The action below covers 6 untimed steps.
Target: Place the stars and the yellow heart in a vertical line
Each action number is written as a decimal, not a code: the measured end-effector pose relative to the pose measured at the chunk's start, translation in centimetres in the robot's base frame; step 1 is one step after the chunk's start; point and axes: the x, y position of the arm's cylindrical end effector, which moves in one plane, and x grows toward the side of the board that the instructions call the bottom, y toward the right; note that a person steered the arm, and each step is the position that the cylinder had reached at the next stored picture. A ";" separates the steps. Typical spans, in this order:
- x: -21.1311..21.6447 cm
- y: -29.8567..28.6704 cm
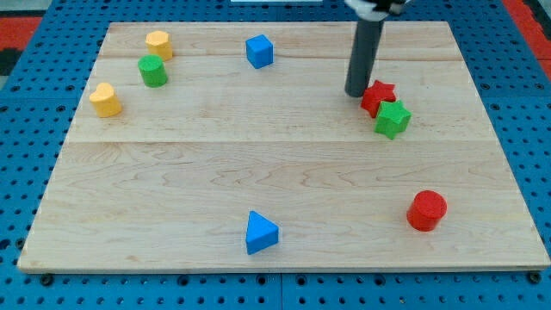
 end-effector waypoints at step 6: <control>-0.4 -40.1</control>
